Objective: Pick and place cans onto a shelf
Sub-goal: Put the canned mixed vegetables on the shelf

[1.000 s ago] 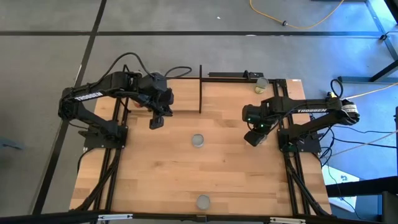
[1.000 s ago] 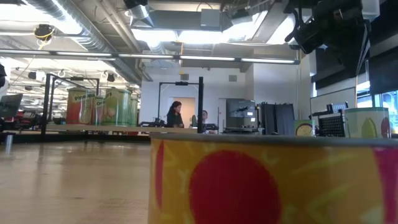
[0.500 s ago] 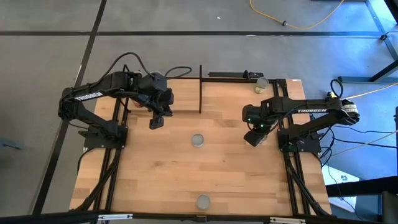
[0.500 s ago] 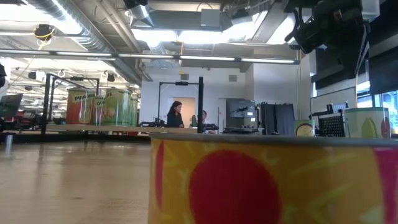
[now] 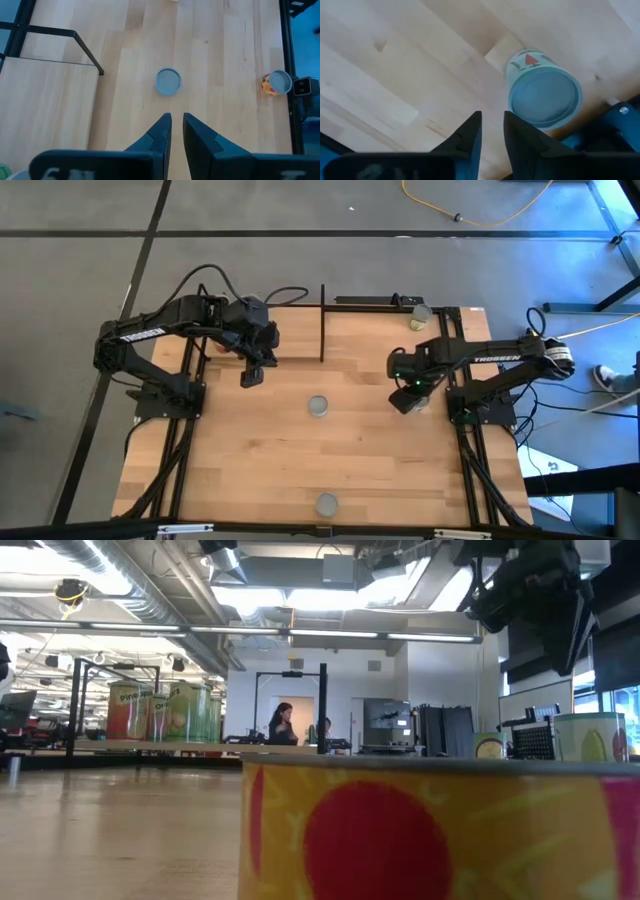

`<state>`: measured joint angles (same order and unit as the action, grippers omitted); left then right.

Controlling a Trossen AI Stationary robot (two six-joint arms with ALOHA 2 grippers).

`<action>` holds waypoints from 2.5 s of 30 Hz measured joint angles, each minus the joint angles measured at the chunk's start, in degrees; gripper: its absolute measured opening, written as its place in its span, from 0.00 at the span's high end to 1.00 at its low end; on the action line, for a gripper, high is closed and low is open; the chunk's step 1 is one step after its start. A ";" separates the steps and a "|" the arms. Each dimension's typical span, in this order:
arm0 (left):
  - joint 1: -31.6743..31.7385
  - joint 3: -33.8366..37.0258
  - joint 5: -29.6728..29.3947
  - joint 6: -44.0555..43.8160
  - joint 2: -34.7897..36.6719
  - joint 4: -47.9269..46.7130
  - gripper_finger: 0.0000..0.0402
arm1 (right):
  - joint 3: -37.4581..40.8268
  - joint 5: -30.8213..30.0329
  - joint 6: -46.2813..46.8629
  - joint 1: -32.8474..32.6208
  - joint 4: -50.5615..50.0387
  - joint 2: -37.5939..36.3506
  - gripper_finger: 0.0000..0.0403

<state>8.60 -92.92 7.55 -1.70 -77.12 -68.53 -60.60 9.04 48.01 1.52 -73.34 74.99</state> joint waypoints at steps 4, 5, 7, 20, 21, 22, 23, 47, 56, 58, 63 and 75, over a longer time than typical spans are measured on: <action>0.00 0.00 0.00 -1.22 0.00 0.00 0.90 | 0.00 -0.13 0.04 0.00 -0.94 2.65 0.80; 0.00 0.00 0.00 -1.22 0.00 0.00 0.90 | 0.00 -0.32 0.08 0.00 -1.34 3.36 0.80; -0.02 0.00 0.00 -1.22 0.00 0.00 0.90 | 0.00 -0.39 1.32 0.00 -3.18 4.70 0.80; 0.00 0.00 0.00 -1.22 0.00 0.00 0.90 | 0.00 -1.58 -1.80 0.04 -2.73 9.07 0.80; 0.00 0.00 0.00 -1.22 0.00 0.00 0.90 | 0.00 -1.64 -1.80 0.04 -2.73 9.29 0.80; -0.01 0.00 0.00 -1.22 0.00 0.00 0.90 | 0.00 -1.72 -1.83 0.07 -2.73 9.55 0.80; 0.00 0.00 0.00 -1.22 0.00 0.00 0.90 | 0.00 -1.87 -1.84 0.07 -2.73 9.81 0.80; -0.02 0.00 -0.02 -1.20 0.00 0.00 0.90 | 7.67 -2.35 -6.05 0.04 1.57 10.41 0.95; -0.02 0.01 0.00 -1.20 0.00 0.01 0.90 | 3.24 -5.99 -10.63 -1.29 0.63 10.92 0.98; -0.02 0.02 0.00 -1.20 0.00 0.01 0.90 | -0.07 -6.51 -11.15 -1.75 -0.63 10.69 0.98; -0.02 0.01 0.00 -1.22 0.00 0.00 0.90 | -9.25 -8.23 -12.59 -2.21 -4.57 10.72 0.98; -0.02 0.02 0.03 -1.35 0.00 -0.02 0.90 | -35.08 -13.31 -19.02 -2.03 -9.94 13.37 0.98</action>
<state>8.58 -92.90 7.58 -3.05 -77.12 -68.55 -95.68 -4.27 28.99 -0.51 -83.28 88.36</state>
